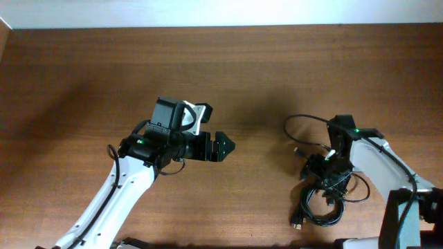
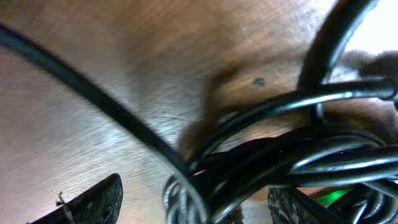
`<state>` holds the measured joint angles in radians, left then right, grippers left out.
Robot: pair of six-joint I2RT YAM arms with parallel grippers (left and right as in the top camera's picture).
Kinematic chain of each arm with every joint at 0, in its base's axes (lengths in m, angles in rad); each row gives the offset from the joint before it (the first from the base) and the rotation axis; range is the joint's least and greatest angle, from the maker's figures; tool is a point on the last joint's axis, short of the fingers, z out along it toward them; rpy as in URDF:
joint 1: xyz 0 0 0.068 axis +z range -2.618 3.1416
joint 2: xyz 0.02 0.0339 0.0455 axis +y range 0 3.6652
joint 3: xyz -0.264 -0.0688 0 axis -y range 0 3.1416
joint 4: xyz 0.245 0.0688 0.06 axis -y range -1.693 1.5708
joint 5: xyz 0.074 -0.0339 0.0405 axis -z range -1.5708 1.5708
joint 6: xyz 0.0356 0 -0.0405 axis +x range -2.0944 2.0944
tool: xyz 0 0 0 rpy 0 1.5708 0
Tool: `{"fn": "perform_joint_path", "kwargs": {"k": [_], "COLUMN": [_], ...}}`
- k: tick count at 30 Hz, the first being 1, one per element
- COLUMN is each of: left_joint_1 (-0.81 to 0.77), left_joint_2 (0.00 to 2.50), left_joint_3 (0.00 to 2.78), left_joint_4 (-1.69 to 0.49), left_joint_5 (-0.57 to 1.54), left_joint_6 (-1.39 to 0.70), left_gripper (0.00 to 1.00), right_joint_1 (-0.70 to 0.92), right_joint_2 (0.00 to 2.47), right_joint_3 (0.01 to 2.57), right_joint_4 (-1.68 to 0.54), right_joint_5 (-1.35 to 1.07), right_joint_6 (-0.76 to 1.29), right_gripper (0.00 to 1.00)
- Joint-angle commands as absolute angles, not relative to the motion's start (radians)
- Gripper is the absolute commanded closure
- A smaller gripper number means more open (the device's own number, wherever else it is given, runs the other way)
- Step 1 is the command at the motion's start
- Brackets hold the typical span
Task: Untangle cables
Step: 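Grasp the dropped cable bundle with the right gripper, then lift the bundle with the right gripper toward the left gripper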
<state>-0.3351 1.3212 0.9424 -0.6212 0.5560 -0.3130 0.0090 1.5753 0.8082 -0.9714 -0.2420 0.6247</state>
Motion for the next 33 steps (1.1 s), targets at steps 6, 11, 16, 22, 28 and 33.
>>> {"fn": "perform_joint_path", "kwargs": {"k": [6, 11, 16, 22, 28, 33], "left_joint_1": [-0.337, -0.337, -0.337, -0.337, -0.373, -0.506], "left_joint_2": [1.310, 1.310, 1.310, 1.310, 1.310, 1.310], "left_joint_3": [0.943, 0.943, 0.943, 0.943, 0.943, 0.943], "left_joint_4": [-0.627, -0.636, -0.646, -0.647, -0.636, -0.543], "left_joint_5": [0.549, 0.553, 0.672, 0.726, 0.797, 0.603], "left_joint_6": [-0.297, -0.298, -0.172, -0.133, -0.141, -0.268], "left_gripper": [0.01, 0.01, 0.01, 0.02, 0.12, 0.14], "right_joint_1": [0.006, 0.006, 0.006, 0.006, 0.006, 0.007], "right_joint_2": [1.579, 1.579, 1.579, 1.579, 1.579, 1.579], "right_joint_3": [0.711, 0.711, 0.712, 0.712, 0.712, 0.712], "right_joint_4": [-0.895, -0.782, -0.581, -0.355, -0.059, 0.179], "right_joint_5": [-0.208, -0.322, -0.706, -1.032, -1.040, -1.105], "right_joint_6": [0.648, 0.638, 0.402, 0.366, 0.724, 0.925], "right_gripper": [0.50, 0.82, 0.81, 0.82, 0.86, 0.86]}}
